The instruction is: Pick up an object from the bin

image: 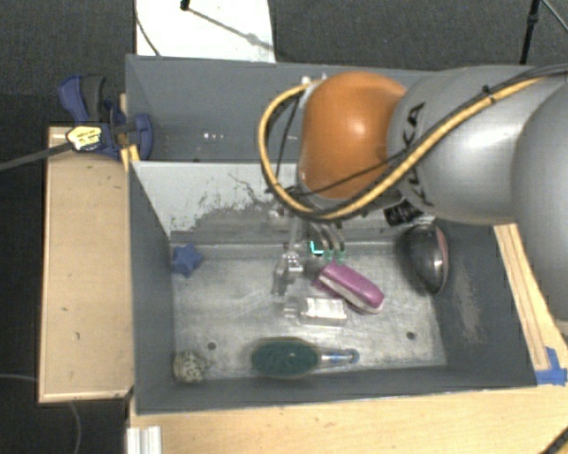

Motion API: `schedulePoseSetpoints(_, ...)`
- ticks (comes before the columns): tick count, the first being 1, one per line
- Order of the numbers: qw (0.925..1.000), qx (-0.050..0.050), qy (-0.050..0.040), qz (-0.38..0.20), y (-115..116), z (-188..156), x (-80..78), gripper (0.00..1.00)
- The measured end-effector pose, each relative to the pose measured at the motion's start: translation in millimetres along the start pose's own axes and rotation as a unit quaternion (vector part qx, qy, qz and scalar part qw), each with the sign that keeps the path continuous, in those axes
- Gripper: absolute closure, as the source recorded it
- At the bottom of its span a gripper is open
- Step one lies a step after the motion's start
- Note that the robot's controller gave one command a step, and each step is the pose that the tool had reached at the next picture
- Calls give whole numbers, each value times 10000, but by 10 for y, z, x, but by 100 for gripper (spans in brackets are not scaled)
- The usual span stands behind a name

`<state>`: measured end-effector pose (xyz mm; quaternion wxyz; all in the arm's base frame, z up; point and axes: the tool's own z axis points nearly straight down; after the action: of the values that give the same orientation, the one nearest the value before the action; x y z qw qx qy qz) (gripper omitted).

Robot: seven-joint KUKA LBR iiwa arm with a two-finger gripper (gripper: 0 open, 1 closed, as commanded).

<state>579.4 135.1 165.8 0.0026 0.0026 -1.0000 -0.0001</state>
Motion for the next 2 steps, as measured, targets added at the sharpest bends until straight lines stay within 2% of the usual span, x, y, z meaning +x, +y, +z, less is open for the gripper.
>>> schedulePoseSetpoints(1,9863,0,-64,-1646,-546,933,252,0)
schedulePoseSetpoints(2,9798,14,-78,-1998,-1159,923,-7,0)
